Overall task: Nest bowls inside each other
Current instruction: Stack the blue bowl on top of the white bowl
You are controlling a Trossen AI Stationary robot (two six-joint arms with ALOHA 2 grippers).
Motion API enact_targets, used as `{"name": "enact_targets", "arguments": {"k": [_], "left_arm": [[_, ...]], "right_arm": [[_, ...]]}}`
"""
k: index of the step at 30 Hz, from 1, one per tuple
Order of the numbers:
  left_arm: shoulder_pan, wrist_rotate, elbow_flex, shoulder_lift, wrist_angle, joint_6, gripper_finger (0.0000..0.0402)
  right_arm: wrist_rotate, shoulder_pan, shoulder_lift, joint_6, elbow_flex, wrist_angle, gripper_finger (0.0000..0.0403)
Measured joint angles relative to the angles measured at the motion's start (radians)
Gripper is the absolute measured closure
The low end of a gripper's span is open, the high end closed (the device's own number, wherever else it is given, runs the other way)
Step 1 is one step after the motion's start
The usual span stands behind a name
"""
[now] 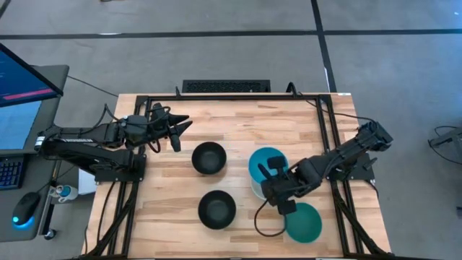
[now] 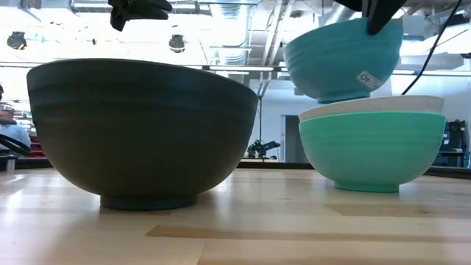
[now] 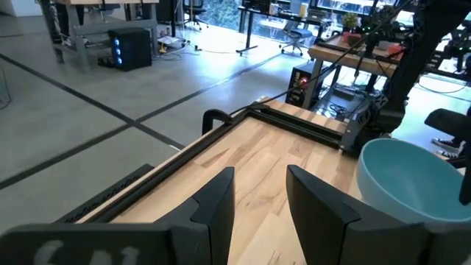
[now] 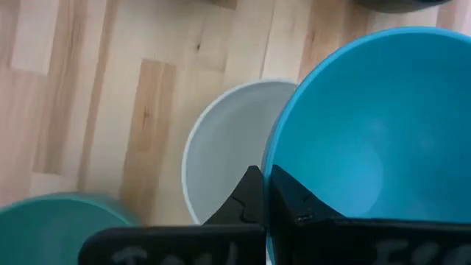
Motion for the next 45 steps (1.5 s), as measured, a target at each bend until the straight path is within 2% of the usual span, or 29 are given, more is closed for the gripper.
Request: {"name": "enact_targets", "arguments": {"k": [14, 22, 30, 39, 45], "left_arm": [[0.0, 0.003, 0.0, 0.0, 0.0, -0.002, 0.0287], [0.0, 0.029, 0.0, 0.0, 0.001, -0.036, 0.0287], [0.0, 0.088, 0.0, 0.0, 0.074, -0.017, 0.0287], [0.0, 0.088, 0.0, 0.0, 0.089, 0.0, 0.0287], [0.0, 0.094, 0.0, 0.0, 0.089, 0.0, 0.0287]], "right_arm": [[-0.007, 0.105, 0.0, 0.145, 0.0, 0.002, 0.0392], [-0.008, 0.144, 0.013, 0.147, -0.031, 0.036, 0.0392], [-0.006, 0.137, 0.014, 0.163, -0.11, 0.087, 0.0392], [0.018, 0.109, 0.014, 0.158, -0.113, 0.139, 0.0392], [0.015, 0.1, 0.014, 0.131, -0.164, 0.177, 0.0392]]}}
